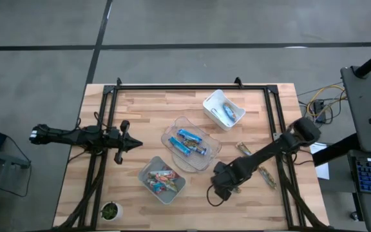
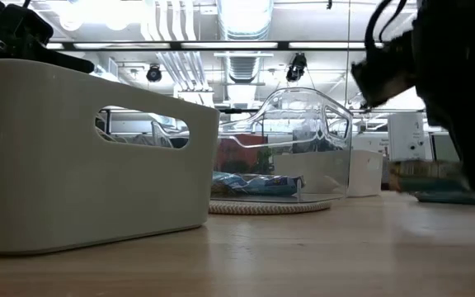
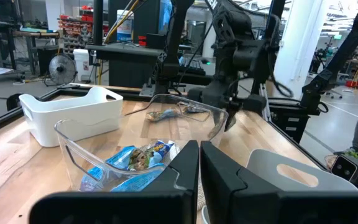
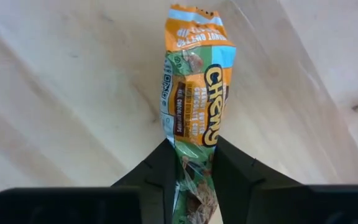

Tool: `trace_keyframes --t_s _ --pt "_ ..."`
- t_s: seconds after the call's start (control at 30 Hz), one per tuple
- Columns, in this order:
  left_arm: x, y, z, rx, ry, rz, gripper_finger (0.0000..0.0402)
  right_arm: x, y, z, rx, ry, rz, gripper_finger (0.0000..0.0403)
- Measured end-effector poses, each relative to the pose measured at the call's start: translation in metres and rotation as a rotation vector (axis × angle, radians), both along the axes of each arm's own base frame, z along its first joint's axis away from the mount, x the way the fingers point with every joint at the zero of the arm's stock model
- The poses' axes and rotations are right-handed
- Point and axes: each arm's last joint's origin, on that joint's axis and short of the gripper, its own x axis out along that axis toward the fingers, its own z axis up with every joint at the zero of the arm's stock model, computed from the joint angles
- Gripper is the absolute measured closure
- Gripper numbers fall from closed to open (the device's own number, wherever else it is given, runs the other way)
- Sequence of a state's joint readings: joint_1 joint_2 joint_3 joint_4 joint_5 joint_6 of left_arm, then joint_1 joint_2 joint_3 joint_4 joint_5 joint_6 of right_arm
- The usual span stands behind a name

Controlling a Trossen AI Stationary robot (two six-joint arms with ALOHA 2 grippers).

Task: Pick and place Granola Bars by type
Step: Put the yellow granola bar into the white bin

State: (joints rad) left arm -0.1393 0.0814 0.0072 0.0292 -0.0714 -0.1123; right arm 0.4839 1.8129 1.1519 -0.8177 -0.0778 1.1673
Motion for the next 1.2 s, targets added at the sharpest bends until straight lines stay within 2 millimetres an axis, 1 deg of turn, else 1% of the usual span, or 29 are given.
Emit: trace_keyframes --t_s 0.13,0.27,0.37,0.53,0.73,0.97,1.1,1.2 --pt "0.000 0.000 0.000 0.000 0.000 0.000 0.0401 -0.005 -0.003 0.019 0.021 -0.040 -0.002 0.0333" --pt "0.000 0.000 0.000 0.000 0.000 0.000 0.0401 -0.011 -0.008 0.043 0.053 -0.119 0.017 0.0334" --pt "0.000 0.000 0.000 0.000 0.000 0.000 0.0401 -0.015 -0.014 0.061 0.037 -0.199 0.025 0.0335" --pt "0.000 0.000 0.000 0.000 0.000 0.000 0.0401 -0.020 -0.031 0.087 0.032 -0.306 0.018 0.0335" --pt "0.000 0.000 0.000 0.000 0.000 0.000 0.0401 -0.025 -0.061 0.112 -0.010 -0.422 0.009 0.0335" --pt "0.000 0.000 0.000 0.000 -0.001 0.000 0.0401 -0.028 -0.094 0.129 -0.053 -0.493 0.009 0.0335" --pt "0.000 0.000 0.000 0.000 -0.001 0.000 0.0401 -0.029 -0.114 0.134 -0.088 -0.507 -0.007 0.0335" --pt "0.000 0.000 0.000 0.000 0.000 0.000 0.0401 -0.031 -0.132 0.133 -0.124 -0.476 -0.023 0.0335"
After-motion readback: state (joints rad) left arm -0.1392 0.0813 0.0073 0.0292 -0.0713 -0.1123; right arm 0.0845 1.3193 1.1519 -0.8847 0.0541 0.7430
